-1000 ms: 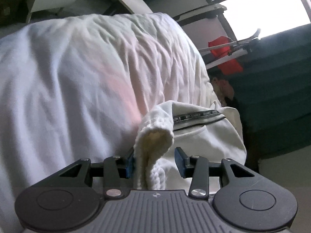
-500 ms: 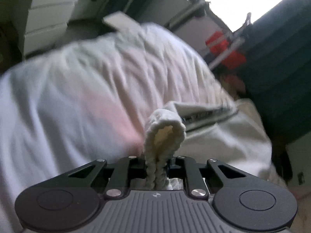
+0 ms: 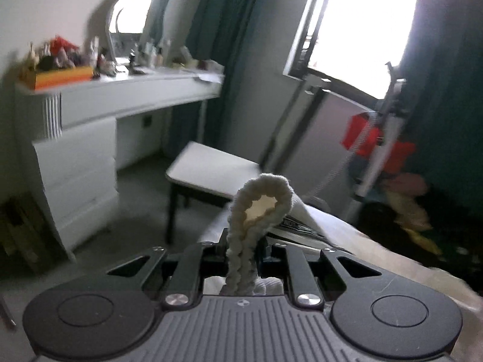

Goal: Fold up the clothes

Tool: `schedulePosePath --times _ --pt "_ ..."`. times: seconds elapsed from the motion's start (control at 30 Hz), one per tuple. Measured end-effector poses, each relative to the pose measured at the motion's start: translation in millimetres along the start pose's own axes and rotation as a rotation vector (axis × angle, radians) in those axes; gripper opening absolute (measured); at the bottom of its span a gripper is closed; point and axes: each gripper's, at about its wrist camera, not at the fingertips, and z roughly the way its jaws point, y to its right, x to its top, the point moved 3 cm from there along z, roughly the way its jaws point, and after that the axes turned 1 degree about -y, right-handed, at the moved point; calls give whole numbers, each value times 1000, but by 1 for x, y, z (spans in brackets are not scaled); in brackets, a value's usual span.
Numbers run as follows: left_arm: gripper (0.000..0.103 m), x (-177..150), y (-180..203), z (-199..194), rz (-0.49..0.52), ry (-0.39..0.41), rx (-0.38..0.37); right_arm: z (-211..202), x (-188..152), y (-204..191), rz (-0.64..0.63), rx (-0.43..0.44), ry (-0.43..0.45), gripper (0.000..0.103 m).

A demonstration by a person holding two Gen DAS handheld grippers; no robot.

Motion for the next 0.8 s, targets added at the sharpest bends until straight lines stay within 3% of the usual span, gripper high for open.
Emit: schedulePosePath --times 0.13,0.23,0.33,0.4,0.47,0.57,0.63,0.7,0.8 --pt "16 5 2 99 55 -62 51 62 20 10 -84 -18 -45 25" --pt "17 -6 6 152 100 -119 22 88 28 12 -162 -13 -60 25" --pt "19 -21 13 175 149 -138 -14 97 31 12 -199 -18 -83 25" --pt "22 -26 7 178 117 -145 -28 100 32 12 -215 -23 -96 26" --pt "28 -26 1 170 108 -150 -23 99 35 10 -233 -28 -116 27" --pt "44 -19 -8 145 120 -122 13 87 43 13 -260 -41 -137 34" --pt "65 -11 -13 114 127 -82 39 74 40 6 -303 -65 -140 50" --pt "71 -10 -15 79 144 -36 46 53 36 1 -335 -89 -140 77" --pt "76 -12 -18 19 162 26 59 18 32 -8 -380 -124 -122 83"
